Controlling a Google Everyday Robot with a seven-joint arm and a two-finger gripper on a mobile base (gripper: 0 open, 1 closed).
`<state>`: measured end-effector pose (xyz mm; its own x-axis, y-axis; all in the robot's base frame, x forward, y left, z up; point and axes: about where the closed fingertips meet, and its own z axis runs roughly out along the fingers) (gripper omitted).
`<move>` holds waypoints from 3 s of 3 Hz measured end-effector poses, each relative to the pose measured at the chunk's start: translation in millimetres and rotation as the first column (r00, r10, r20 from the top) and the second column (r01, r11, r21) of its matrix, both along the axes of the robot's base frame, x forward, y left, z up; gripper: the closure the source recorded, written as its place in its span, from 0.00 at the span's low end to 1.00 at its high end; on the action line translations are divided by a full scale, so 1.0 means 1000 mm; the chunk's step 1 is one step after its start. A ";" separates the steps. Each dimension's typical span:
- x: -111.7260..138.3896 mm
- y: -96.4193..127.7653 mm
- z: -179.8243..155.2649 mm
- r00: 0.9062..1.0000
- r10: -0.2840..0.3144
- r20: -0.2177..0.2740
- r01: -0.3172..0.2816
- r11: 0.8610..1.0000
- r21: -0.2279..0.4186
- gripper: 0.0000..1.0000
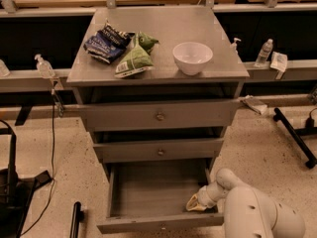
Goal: Open bottom drawer
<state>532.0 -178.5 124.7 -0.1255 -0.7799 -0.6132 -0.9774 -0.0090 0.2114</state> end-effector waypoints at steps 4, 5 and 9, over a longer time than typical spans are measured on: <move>0.005 0.003 0.000 1.000 0.000 0.000 0.000 1.000 0.000 1.00; 0.005 0.003 0.000 1.000 0.000 0.000 0.000 1.000 0.000 0.96; 0.006 0.004 -0.001 1.000 0.001 -0.002 -0.001 1.000 0.001 0.00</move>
Offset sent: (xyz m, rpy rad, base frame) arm -0.1284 -0.0166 0.0409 -0.0318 0.2292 0.0011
